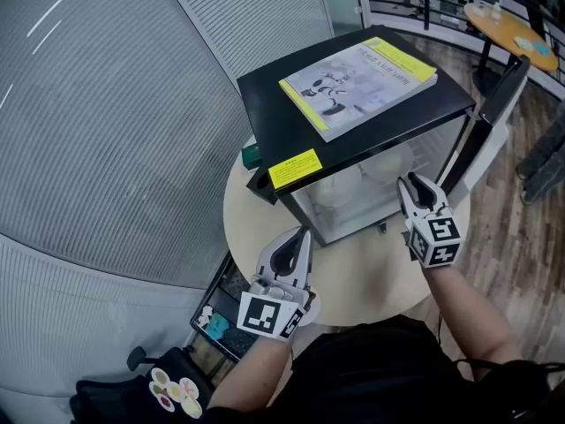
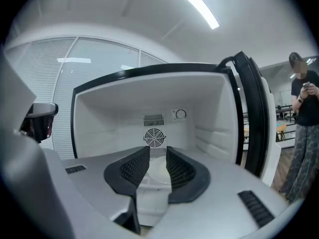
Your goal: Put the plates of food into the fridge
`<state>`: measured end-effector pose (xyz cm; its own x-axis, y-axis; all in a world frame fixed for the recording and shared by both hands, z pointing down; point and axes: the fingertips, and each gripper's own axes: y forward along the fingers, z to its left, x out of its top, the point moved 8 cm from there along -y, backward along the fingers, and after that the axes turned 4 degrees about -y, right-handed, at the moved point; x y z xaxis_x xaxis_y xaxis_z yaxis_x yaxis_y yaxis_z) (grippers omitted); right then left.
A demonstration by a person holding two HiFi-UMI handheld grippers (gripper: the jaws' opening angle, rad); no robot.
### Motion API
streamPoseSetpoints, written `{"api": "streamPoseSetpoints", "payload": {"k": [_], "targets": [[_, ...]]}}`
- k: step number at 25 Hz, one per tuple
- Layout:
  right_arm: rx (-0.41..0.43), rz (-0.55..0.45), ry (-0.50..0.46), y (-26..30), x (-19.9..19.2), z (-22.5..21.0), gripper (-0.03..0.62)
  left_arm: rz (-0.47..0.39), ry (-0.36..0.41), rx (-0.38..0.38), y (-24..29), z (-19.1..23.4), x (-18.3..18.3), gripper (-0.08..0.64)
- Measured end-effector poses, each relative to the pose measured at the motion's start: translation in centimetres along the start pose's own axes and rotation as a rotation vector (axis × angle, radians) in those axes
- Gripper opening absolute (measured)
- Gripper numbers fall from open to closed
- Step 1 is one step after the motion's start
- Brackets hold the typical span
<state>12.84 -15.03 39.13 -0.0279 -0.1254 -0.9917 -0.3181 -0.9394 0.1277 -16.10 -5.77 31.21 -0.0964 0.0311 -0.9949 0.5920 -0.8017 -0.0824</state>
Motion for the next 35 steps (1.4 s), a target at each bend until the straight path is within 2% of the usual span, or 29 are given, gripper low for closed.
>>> {"api": "streamPoseSetpoints", "payload": {"k": [12, 18, 22, 27, 32, 35], "targets": [[0.032, -0.055, 0.019, -4.6, -1.3, 9.8, 0.11, -0.019, 0.043, 0.048, -9.5, 2.9, 1.4, 0.002], [0.091, 0.029, 0.078, -6.8, -4.8, 15.4, 0.11, -0.006, 0.033, 0.099, -14.8, 4.2, 1.0, 0.002], [0.109, 0.117, 0.163, -8.0, -8.1, 18.8, 0.11, -0.025, 0.008, 0.123, -18.1, 5.6, 0.5, 0.002], [0.12, 0.246, 0.274, -10.4, -13.3, 24.1, 0.11, -0.008, -0.008, 0.14, -22.1, 6.9, -0.6, 0.002], [0.132, 0.398, 0.47, -13.1, -19.7, 29.3, 0.11, 0.008, 0.005, 0.168, -25.9, 8.2, -1.4, 0.002], [0.115, 0.514, 0.646, -14.8, -24.1, 32.4, 0.11, 0.013, 0.02, 0.199, -28.3, 9.2, -1.5, 0.002]]}}
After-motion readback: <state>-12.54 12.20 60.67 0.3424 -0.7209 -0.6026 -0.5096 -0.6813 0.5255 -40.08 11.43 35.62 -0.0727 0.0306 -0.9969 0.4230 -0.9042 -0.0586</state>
